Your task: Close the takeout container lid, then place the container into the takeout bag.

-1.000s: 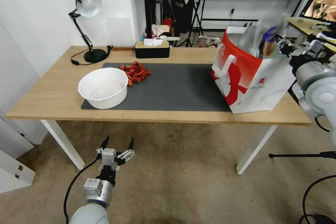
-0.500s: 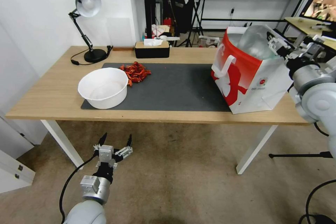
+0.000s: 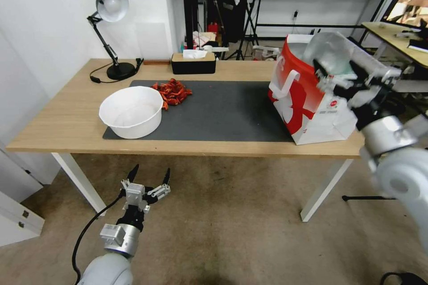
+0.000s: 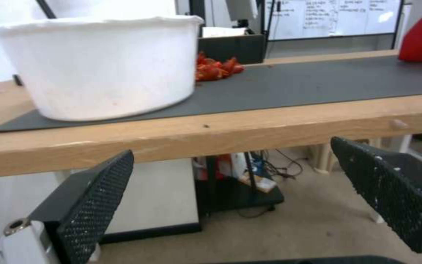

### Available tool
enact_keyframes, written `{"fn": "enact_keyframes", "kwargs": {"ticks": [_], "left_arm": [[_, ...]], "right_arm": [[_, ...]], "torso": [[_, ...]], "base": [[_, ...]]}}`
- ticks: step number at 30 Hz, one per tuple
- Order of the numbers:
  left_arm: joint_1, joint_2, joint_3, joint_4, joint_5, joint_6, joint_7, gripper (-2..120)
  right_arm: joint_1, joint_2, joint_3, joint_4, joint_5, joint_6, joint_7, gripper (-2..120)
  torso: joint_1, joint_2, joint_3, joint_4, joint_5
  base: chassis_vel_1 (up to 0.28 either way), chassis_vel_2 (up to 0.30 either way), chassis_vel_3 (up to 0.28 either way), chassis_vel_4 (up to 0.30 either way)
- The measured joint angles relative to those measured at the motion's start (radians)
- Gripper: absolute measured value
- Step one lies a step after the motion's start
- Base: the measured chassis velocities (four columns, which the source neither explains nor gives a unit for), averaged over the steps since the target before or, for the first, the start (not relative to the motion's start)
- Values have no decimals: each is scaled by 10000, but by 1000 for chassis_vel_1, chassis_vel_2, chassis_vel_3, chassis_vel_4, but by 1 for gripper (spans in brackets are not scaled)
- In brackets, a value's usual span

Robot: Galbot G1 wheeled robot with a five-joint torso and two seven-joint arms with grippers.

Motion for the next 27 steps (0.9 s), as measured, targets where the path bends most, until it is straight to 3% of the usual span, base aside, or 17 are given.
{"fn": "enact_keyframes", "kwargs": {"ticks": [8, 13, 20, 27], "left_arm": [[62, -145, -134, 123, 37, -489, -6, 100], [0, -308, -25, 227, 233, -571, -99, 100], [1, -419, 14, 471, 659, -804, -371, 100], [103, -470, 22, 614, 749, -910, -418, 100]], "right_arm": [[-2940, 1899, 458, 93, -2444, 1398, -678, 107], [-4386, 3163, 271, -602, -3935, 2631, -818, 100], [-4917, 4058, -285, -1570, -4889, 3727, -779, 100], [-4956, 4571, -721, -2175, -5143, 4029, -741, 100]], "torso": [[0, 1, 0, -8, 1], [-3, 1, -1, -7, 0], [-3, 1, -1, -5, -2], [-2, 0, 0, -4, -1]], "base": [[0, 0, 0, 0], [0, 0, 0, 0], [0, 0, 0, 0], [0, 0, 0, 0]]}}
